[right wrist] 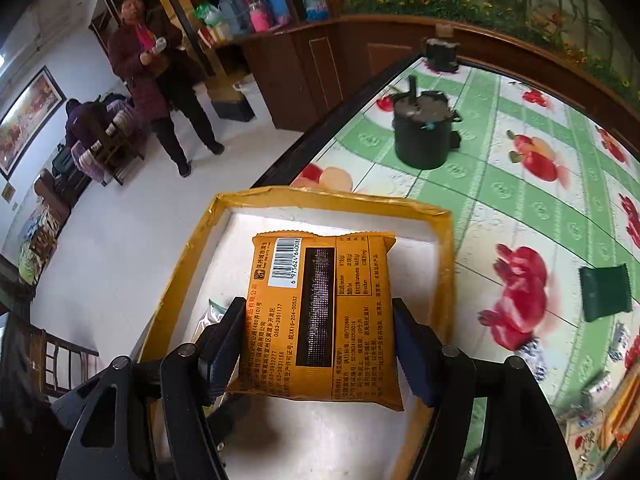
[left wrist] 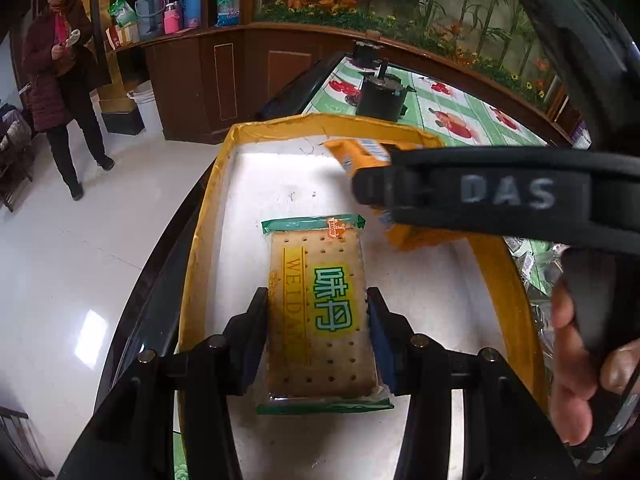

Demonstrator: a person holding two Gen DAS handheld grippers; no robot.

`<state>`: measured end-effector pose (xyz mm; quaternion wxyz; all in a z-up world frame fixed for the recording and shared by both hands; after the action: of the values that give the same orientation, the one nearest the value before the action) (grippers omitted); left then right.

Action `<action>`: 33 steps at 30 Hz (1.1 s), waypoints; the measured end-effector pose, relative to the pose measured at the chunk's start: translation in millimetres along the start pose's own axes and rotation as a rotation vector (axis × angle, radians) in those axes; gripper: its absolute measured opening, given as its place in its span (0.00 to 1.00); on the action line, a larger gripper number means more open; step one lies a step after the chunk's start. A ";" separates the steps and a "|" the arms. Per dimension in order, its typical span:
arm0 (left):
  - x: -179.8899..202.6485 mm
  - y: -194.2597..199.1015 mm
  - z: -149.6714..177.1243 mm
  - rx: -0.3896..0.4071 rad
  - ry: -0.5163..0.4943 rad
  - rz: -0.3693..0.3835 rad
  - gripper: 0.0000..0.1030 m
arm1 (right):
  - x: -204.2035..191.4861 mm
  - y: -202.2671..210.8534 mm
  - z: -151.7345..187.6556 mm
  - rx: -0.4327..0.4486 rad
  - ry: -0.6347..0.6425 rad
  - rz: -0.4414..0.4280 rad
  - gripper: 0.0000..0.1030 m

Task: Organize snacks
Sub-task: 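Carry both held packs over the yellow-rimmed tray with both grippers, then lower the cracker pack into the tray and open the left gripper while the right gripper releases the orange pack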

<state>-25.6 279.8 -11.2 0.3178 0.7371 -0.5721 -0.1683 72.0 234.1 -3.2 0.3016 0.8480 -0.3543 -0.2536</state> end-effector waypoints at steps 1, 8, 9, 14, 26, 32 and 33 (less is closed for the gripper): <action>-1.1 0.0 0.6 -0.002 0.003 -0.001 0.45 | -1.1 -3.0 1.0 -0.006 0.000 0.001 0.72; -5.4 -4.4 2.2 -0.027 0.017 -0.005 0.45 | -0.9 -18.8 8.9 -0.035 -0.005 0.005 0.72; -5.4 -5.1 1.8 -0.029 0.018 -0.004 0.45 | -0.9 -20.8 9.8 -0.037 -0.002 0.008 0.72; -6.5 -4.4 1.0 -0.030 0.018 -0.008 0.45 | -0.5 -23.0 11.0 -0.036 0.003 0.019 0.72; -6.3 -1.1 -1.9 -0.008 0.039 0.009 0.59 | -2.7 -22.2 11.5 -0.045 -0.003 0.027 0.73; -4.1 12.3 -7.1 0.040 0.034 0.000 0.69 | -4.1 -9.6 8.7 -0.030 -0.011 0.013 0.74; -3.9 14.9 -7.6 0.046 0.034 -0.004 0.71 | -4.8 -7.1 8.4 -0.027 -0.011 0.011 0.74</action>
<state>-33.1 283.5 3.9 0.3101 0.7482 -0.5688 -0.1432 66.8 238.9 -12.8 0.3123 0.8405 -0.3575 -0.2613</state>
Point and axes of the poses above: each gripper's, at about its wrist camera, not at the fingertips, and y roughly against the way its jaws point, x to its right, z to its underside, the point moved 7 cm from there along -y, roughly the way its jaws point, and after that the axes turned 13 degrees about x, right-handed, at the moved point
